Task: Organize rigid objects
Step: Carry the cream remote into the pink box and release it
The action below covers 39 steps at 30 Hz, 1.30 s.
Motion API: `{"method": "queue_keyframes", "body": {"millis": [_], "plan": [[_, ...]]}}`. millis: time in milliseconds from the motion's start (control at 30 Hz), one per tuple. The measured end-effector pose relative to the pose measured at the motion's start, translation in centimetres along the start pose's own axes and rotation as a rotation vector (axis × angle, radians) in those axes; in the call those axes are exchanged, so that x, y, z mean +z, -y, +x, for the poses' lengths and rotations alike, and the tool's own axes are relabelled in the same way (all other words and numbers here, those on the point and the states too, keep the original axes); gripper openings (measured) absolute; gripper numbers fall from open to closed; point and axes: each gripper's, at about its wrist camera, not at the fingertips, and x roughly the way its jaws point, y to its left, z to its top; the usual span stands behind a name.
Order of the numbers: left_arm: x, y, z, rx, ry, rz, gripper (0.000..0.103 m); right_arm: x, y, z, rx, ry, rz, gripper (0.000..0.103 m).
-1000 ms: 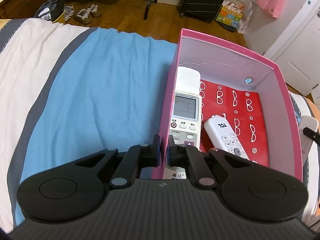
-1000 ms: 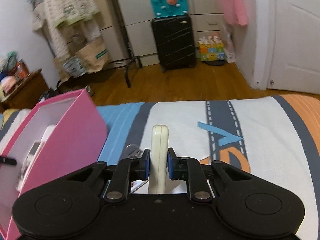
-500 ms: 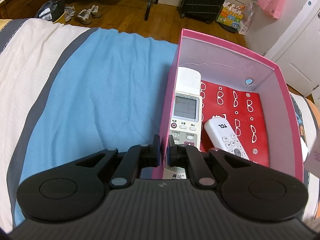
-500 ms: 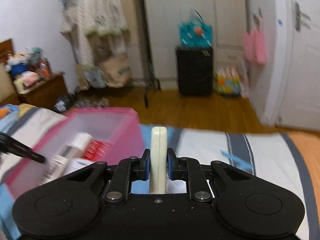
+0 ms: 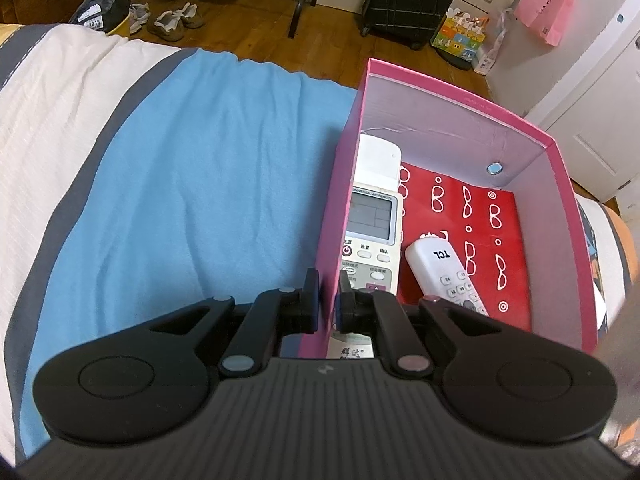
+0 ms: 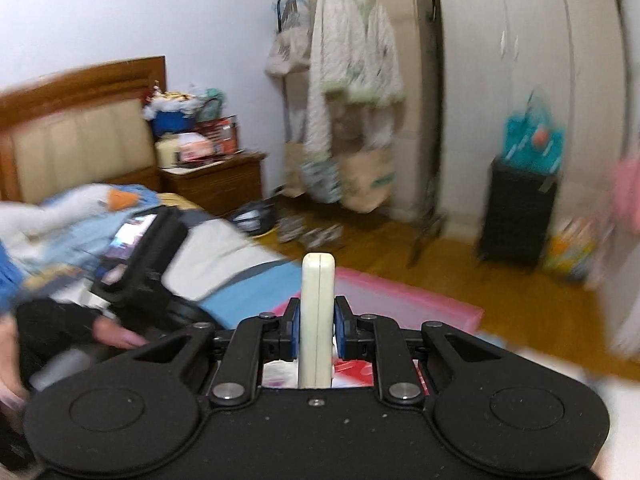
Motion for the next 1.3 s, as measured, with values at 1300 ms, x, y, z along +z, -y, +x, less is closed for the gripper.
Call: {"method": "queue_keyframes", "body": {"millis": [1300], "plan": [[0.1,-0.6,0.3,-0.033,-0.007,-0.021,0.009,-2.6,-2.3,9.6,-0.086,-0.364,-0.351,0.049]]}}
